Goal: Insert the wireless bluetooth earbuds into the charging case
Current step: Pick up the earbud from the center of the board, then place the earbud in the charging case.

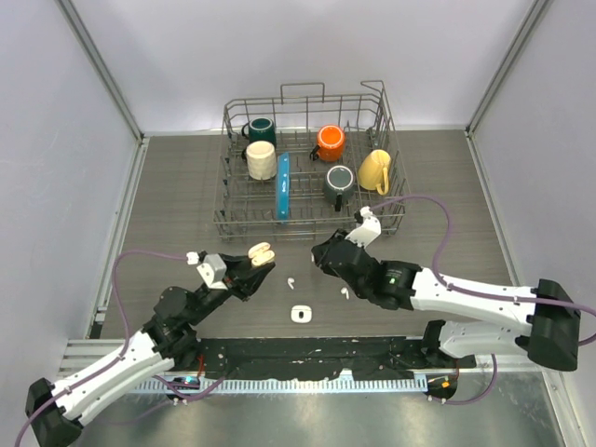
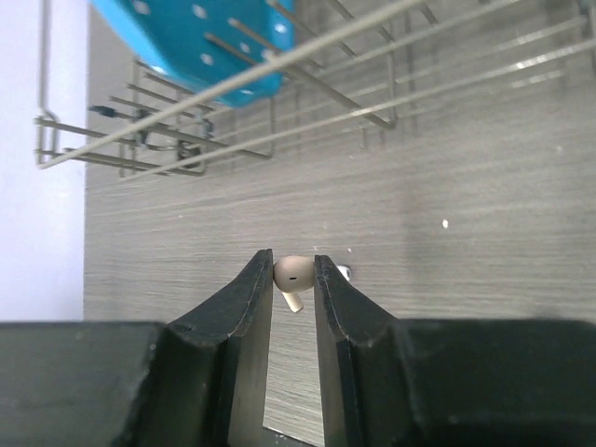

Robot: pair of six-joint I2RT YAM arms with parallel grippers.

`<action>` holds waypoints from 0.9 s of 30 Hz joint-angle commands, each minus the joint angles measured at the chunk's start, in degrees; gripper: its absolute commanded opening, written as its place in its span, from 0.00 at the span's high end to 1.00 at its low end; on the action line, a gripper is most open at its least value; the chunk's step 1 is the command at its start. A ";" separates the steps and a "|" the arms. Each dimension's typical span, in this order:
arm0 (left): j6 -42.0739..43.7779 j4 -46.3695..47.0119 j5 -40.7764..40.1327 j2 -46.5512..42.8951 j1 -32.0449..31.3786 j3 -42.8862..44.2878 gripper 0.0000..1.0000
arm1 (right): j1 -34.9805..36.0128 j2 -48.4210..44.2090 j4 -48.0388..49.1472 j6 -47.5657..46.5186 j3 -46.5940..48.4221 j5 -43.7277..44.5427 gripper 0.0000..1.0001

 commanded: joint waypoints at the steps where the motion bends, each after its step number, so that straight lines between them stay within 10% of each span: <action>1: -1.00 6.83 0.35 2.89 0.01 2.08 1.00 | 3.18 -4.99 10.41 -9.71 0.26 9.30 0.99; 27: -0.39 18.26 5.19 13.97 0.01 2.96 1.00 | 15.49 -2.54 48.91 -34.95 -2.55 10.12 0.99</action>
